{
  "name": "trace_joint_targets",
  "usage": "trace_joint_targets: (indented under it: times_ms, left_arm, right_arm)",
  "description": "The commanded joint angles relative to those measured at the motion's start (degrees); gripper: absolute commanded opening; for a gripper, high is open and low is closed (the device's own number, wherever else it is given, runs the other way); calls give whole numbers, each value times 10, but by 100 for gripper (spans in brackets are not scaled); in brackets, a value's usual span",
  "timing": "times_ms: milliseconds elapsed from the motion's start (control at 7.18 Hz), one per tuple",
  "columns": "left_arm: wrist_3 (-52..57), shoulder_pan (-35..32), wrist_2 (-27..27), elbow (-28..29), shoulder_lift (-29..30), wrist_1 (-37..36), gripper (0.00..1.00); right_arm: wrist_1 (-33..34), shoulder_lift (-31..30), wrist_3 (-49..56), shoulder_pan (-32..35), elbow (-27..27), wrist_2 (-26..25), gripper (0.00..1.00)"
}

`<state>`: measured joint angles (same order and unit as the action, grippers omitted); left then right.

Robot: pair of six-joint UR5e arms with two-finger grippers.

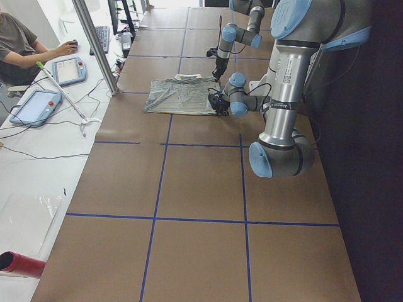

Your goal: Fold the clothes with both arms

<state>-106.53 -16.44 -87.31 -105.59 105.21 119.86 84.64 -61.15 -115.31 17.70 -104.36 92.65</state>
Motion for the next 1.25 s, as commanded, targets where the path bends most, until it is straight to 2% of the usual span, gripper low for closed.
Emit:
trace_joint_targets:
  times_ms: [0,139,279,418,557,836,976,1115]
  left_arm:
    - [0,0,-1,-5,0,-1,0]
    - [-1,0,-1,-14,1,-8,0]
    - [-2,13,-5,-67,1,-63,0]
    - [-28,31,-6,-112,1,-107,0]
    - [-63,54,-4,-138,1,-112,0]
    - [-72,61,-7,-228,4,-172,0]
    - [-64,62,-23,-237,9,-184,0]
    - [-59,35,-33,-233,10,-184,0]
  right_arm:
    - [0,-2,0,1,-3,1,0]
    - [0,-4,0,1,-8,0,0]
    - [1,-24,-2,1,-38,0,0]
    - [1,-53,-7,-7,-77,0,0]
    - [14,-85,-20,-27,-129,-2,0]
    - [78,-92,-64,-50,-202,-5,0]
    - [92,-86,-61,-37,-214,0,0]
    - [93,-69,-55,-3,-199,4,0]
